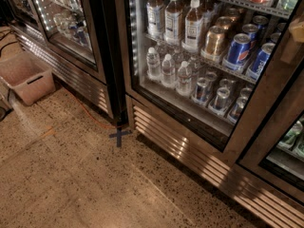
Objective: Open left fridge door
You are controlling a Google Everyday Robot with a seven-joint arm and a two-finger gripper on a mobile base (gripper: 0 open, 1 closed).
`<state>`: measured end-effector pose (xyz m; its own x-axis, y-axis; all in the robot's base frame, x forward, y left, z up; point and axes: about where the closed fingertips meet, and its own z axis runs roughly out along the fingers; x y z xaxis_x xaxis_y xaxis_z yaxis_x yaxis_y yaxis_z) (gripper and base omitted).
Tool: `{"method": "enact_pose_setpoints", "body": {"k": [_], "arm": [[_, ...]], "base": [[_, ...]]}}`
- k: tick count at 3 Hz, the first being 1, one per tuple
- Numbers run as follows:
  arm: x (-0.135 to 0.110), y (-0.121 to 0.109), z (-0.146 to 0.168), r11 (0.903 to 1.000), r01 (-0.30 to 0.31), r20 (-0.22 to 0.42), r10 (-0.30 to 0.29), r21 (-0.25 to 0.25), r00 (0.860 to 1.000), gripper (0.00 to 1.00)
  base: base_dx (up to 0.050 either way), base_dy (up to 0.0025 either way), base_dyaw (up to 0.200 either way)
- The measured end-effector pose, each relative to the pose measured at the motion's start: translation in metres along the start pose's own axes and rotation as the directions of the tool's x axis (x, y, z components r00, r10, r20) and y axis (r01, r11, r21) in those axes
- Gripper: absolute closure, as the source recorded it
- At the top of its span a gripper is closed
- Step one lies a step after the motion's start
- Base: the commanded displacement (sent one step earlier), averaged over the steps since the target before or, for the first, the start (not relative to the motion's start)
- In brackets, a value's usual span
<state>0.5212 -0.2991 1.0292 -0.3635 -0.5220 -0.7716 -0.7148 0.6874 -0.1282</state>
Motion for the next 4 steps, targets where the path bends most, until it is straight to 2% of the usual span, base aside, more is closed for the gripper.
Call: {"method": "enact_pose_setpoints", "body": {"k": [1, 3, 4], "arm": [[0.011, -0.002, -0.008, 0.9976, 0.021, 0.046, -0.018, -0.066, 0.999, 1.00], [0.008, -0.002, -0.008, 0.9976, 0.021, 0.046, -0.018, -0.066, 0.999, 1.00], [-0.005, 0.010, -0.018, 0.9958, 0.054, 0.067, -0.049, -0.074, 0.997, 1.00]], "base": [[0.000, 0.00000, 0.000], [0.000, 0.00000, 0.000], [0.000, 0.00000, 0.000]]}}
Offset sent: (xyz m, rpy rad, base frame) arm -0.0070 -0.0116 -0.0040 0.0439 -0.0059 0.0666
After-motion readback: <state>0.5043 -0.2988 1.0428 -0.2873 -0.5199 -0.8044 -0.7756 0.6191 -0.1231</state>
